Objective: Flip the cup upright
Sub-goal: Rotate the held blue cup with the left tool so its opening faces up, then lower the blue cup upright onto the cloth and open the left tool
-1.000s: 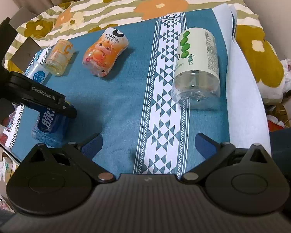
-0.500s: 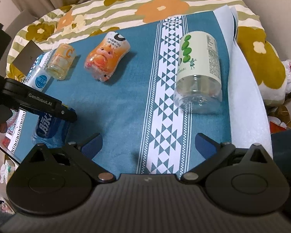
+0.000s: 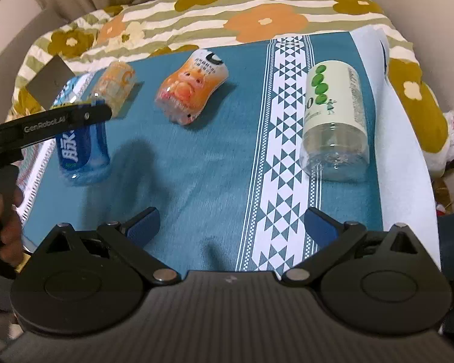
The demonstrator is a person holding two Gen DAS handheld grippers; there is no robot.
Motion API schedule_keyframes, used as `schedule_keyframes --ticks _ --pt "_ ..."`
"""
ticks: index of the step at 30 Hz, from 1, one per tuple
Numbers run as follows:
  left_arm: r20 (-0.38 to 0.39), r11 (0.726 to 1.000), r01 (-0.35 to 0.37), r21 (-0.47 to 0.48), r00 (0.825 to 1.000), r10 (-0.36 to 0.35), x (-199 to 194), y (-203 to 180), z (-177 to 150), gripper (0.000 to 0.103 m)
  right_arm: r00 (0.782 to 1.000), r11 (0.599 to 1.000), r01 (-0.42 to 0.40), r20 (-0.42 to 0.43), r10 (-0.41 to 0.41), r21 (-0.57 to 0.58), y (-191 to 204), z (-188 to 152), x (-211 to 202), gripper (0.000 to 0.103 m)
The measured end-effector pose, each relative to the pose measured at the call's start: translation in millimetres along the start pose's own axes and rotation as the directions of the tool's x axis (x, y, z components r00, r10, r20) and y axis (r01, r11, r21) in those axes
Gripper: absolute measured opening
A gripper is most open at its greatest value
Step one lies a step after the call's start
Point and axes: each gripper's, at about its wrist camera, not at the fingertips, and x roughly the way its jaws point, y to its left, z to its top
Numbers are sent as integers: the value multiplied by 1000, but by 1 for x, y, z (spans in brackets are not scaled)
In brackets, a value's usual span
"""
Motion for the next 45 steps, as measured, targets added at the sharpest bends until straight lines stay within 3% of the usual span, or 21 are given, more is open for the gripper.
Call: schedule_keyframes --ticks 5,10,18,28,36,38,40,45 --pt "73 998 18 -58 997 -14 2 16 -19 65 999 998 38 4 -38 -40 10 -8 6 103" --pt "112 1000 25 -17 994 -22 -3 16 -28 64 998 996 61 7 -61 -60 16 -15 10 103" --pt "80 1000 0 16 997 -1 -20 19 -39 63 999 996 46 10 -45 -80 28 -14 13 103" --pt "-53 987 -7 158 998 16 -26 7 -39 63 999 996 41 20 -39 -77 36 -11 12 103" --pt "-98 984 0 176 995 17 -23 8 -36 63 999 997 51 19 -50 -55 33 -13 11 103" --pt "-107 983 -3 181 994 23 -22 8 -37 71 999 997 52 19 -51 -55 34 -14 10 103" --pt "-108 984 -3 176 994 22 -22 9 -38 92 998 997 53 22 -52 -53 34 -15 9 103" --pt "-112 985 14 174 994 6 -27 10 -35 97 998 998 60 34 -59 -37 34 -17 3 103"
